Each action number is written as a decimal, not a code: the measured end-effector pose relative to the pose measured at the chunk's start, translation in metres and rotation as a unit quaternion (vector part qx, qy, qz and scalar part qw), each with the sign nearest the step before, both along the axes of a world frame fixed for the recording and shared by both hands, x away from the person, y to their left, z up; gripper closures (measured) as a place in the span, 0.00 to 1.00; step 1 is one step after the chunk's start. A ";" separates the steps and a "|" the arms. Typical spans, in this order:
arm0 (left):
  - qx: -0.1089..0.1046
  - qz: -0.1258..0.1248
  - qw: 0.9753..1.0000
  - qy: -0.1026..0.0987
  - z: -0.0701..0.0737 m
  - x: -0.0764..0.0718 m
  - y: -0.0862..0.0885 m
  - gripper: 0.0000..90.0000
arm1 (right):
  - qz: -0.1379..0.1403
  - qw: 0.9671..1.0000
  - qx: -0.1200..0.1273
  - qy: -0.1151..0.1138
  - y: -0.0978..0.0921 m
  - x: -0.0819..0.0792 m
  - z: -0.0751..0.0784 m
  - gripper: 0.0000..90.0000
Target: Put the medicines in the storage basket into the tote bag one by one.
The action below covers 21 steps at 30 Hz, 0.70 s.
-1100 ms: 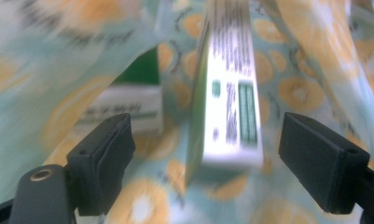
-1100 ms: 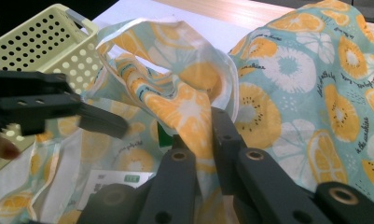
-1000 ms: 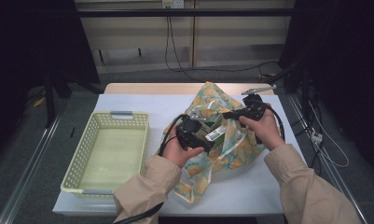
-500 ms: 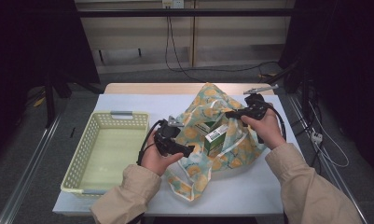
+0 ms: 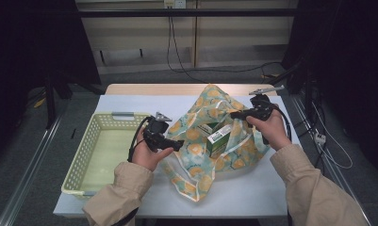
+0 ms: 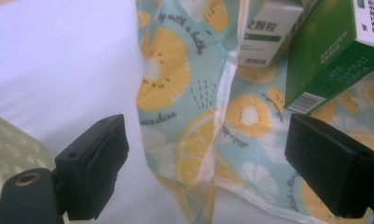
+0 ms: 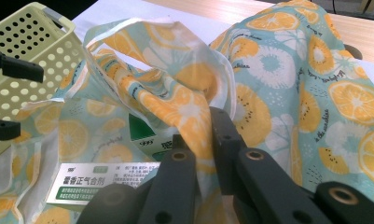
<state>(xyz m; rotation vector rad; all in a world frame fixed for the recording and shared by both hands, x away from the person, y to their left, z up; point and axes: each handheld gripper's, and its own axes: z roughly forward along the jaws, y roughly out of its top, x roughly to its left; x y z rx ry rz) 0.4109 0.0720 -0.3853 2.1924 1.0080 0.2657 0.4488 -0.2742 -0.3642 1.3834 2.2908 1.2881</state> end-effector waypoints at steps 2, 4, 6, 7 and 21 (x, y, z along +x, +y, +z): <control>0.001 0.000 1.000 0.006 -0.001 0.001 -0.002 0.17 | -0.001 1.000 0.000 -0.002 -0.001 0.000 0.000 0.98; 0.006 0.005 1.000 0.017 -0.003 0.003 -0.003 0.19 | -0.003 1.000 0.001 -0.003 -0.003 -0.001 0.002 0.98; 0.003 0.012 1.000 0.022 -0.005 0.005 -0.005 0.24 | -0.004 1.000 0.002 -0.004 -0.004 -0.002 0.003 0.98; 0.006 0.013 1.000 0.028 -0.006 0.006 -0.005 0.27 | -0.004 1.000 0.002 -0.005 -0.005 -0.002 0.004 0.98; -0.013 0.016 0.997 0.078 -0.005 0.012 -0.015 0.99 | -0.006 1.000 0.004 -0.008 -0.010 -0.006 0.006 0.98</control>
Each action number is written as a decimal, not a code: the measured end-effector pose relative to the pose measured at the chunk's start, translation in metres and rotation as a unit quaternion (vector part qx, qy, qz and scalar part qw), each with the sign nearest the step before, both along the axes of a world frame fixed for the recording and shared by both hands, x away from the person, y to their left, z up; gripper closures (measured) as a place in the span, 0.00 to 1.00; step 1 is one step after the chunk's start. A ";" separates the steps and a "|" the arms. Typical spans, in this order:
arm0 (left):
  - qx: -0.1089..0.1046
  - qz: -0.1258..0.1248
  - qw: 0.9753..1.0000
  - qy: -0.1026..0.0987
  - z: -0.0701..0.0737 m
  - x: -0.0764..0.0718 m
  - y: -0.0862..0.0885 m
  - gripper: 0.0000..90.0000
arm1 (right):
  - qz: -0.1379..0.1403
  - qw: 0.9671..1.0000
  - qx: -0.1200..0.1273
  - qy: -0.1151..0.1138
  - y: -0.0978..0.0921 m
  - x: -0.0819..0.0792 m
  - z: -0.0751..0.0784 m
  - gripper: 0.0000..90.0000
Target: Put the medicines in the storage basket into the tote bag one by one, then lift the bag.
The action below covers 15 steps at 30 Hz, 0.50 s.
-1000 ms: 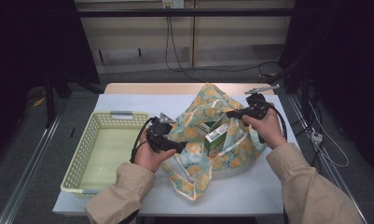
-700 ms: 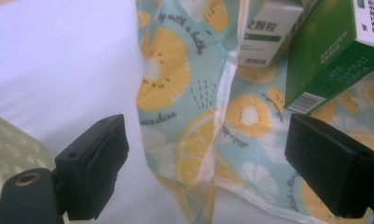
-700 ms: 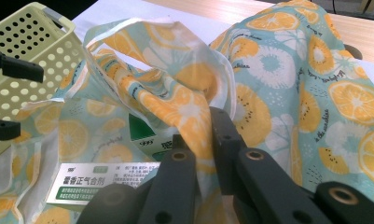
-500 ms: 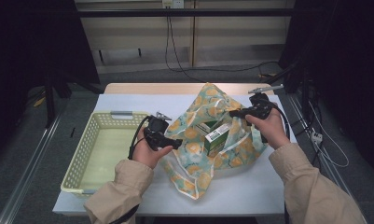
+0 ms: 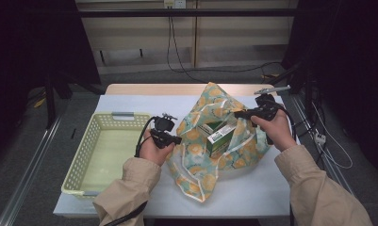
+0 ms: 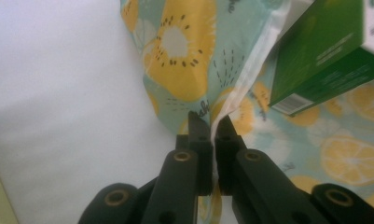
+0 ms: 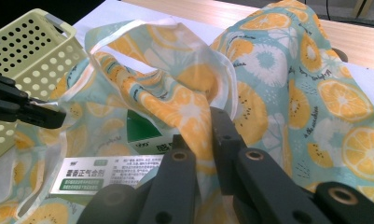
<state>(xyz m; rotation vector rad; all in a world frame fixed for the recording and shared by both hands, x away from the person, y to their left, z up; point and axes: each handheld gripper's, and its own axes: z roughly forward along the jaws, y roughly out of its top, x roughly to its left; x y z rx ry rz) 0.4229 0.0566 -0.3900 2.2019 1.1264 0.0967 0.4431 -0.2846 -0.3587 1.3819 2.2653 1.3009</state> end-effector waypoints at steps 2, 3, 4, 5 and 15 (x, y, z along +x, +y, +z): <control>-0.005 0.002 1.000 0.006 0.007 0.001 0.001 1.00 | 0.002 1.000 0.001 0.000 0.001 0.000 0.000 0.98; -0.009 0.002 1.000 0.009 0.011 0.002 0.002 1.00 | 0.002 1.000 0.001 0.000 0.002 0.000 0.001 0.98; -0.012 0.005 1.000 0.012 0.016 0.003 0.002 1.00 | 0.002 1.000 0.001 -0.001 0.002 -0.001 0.001 0.98; -0.016 0.003 1.000 0.015 0.020 0.004 0.003 1.00 | 0.004 1.000 0.001 -0.001 0.003 -0.001 0.001 0.98; -0.049 0.009 0.999 0.020 0.056 0.009 0.006 1.00 | 0.006 1.000 0.001 -0.012 0.006 -0.002 0.014 0.98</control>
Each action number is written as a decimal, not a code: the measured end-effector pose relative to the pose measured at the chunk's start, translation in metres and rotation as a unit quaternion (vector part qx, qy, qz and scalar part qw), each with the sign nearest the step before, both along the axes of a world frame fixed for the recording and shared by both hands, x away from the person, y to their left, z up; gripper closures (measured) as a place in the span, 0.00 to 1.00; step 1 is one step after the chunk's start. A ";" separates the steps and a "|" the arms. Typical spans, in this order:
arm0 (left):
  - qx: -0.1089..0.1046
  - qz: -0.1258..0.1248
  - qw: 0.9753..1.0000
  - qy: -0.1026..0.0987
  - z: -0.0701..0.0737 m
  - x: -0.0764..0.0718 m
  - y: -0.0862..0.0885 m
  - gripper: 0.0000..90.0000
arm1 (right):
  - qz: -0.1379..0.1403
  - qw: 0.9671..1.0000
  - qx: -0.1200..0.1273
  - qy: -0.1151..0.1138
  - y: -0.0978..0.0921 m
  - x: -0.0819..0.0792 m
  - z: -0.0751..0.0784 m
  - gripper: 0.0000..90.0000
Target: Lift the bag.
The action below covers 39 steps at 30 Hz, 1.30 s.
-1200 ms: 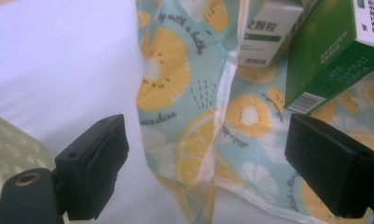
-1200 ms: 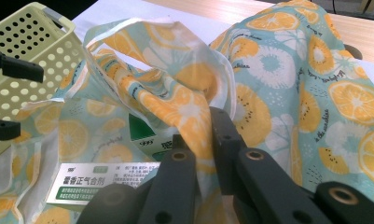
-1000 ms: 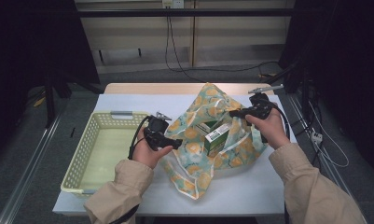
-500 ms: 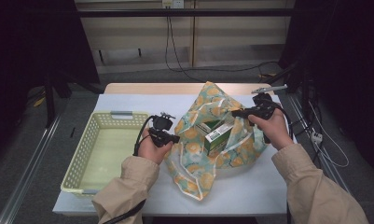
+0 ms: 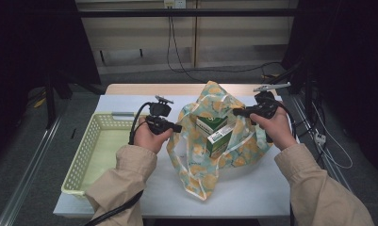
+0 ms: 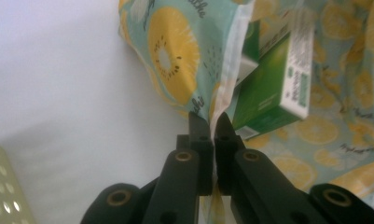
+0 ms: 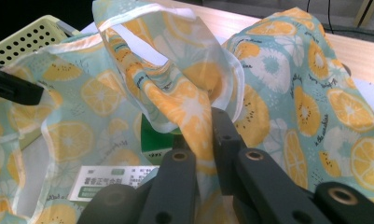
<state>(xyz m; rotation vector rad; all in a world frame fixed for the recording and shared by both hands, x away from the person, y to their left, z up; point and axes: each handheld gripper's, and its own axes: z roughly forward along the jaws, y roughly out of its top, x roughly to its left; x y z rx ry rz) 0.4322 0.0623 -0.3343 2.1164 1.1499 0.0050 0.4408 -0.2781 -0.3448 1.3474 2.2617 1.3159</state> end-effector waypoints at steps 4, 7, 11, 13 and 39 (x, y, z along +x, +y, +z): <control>-0.018 -0.007 1.000 0.003 0.019 0.004 -0.001 1.00 | -0.001 1.000 0.001 -0.008 0.000 0.001 0.009 0.98; -0.028 -0.007 1.000 0.001 0.033 0.008 -0.002 1.00 | -0.001 1.000 0.002 -0.014 -0.001 0.002 0.016 0.98; -0.033 -0.004 0.999 -0.007 0.054 0.016 -0.004 1.00 | -0.002 1.000 0.001 -0.023 -0.002 0.004 0.029 0.98; -0.035 0.001 0.999 -0.014 0.066 0.020 -0.006 1.00 | -0.004 1.000 0.001 -0.028 -0.002 0.006 0.037 0.98; -0.045 -0.002 0.998 -0.052 0.146 0.057 -0.013 1.00 | -0.015 0.997 0.021 -0.078 -0.009 0.008 0.100 0.99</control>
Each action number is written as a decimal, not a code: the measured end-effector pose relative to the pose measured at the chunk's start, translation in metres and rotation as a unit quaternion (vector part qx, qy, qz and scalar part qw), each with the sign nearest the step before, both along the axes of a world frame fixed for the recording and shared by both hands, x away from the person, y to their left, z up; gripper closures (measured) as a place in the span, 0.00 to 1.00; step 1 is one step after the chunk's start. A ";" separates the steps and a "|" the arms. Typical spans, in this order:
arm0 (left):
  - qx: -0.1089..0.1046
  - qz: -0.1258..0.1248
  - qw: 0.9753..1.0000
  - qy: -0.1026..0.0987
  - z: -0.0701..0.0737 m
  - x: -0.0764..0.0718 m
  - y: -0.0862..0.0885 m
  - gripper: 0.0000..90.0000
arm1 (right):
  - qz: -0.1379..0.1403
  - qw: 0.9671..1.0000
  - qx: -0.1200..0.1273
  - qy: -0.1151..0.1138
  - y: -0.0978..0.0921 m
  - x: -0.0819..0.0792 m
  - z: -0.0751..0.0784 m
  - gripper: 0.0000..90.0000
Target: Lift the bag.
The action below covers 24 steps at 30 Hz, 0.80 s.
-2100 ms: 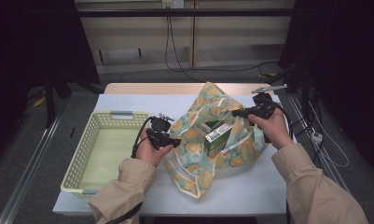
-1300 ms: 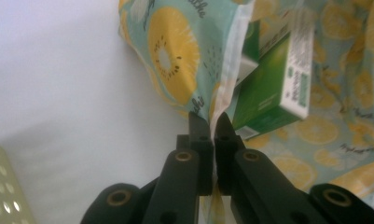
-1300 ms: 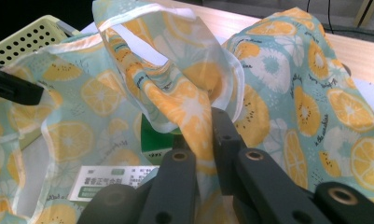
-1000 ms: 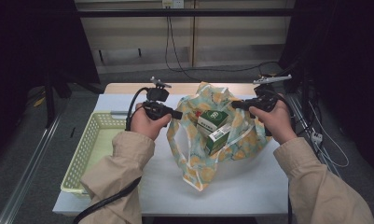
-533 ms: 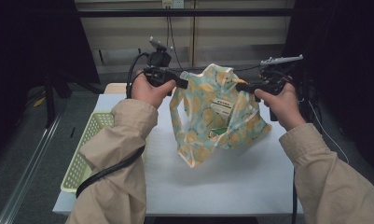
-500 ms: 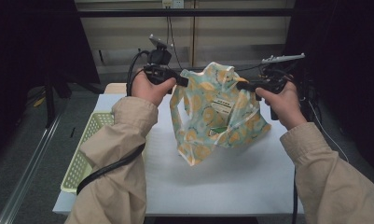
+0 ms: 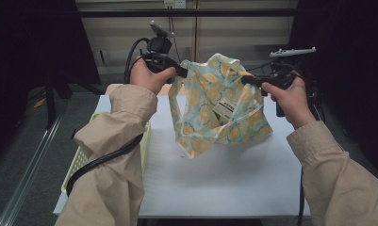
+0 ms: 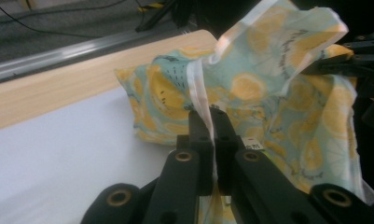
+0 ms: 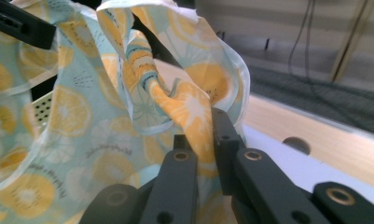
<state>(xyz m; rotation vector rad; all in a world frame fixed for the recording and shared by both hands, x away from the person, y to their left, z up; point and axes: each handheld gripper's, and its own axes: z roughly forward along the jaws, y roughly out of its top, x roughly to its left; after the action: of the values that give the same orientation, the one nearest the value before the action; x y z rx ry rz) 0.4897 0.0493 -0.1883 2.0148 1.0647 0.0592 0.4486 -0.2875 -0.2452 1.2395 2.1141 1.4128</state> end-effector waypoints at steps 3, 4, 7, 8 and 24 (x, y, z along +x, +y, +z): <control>-0.004 0.007 1.000 -0.016 0.014 0.001 0.006 1.00 | -0.001 1.000 0.002 -0.008 0.001 -0.002 0.009 0.99; -0.006 0.008 1.000 -0.017 0.017 0.001 0.007 1.00 | -0.001 1.000 0.003 -0.009 0.001 -0.002 0.012 0.99; 0.006 0.002 1.000 -0.007 0.016 0.001 0.007 1.00 | 0.008 1.000 0.015 0.003 0.001 -0.002 0.012 0.99; 0.009 0.000 1.000 -0.001 0.011 0.000 0.007 1.00 | 0.013 1.000 0.014 0.009 0.003 -0.003 0.009 0.99; -0.003 -0.009 1.000 -0.006 -0.014 -0.031 0.036 0.91 | 0.097 0.994 0.015 0.050 0.049 -0.022 -0.026 0.95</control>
<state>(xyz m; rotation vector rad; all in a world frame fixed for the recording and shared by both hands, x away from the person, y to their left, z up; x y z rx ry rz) 0.4589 0.0857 -0.2024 2.0171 1.0365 0.0595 0.4262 -0.2381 -0.2709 1.1645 2.3456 1.4943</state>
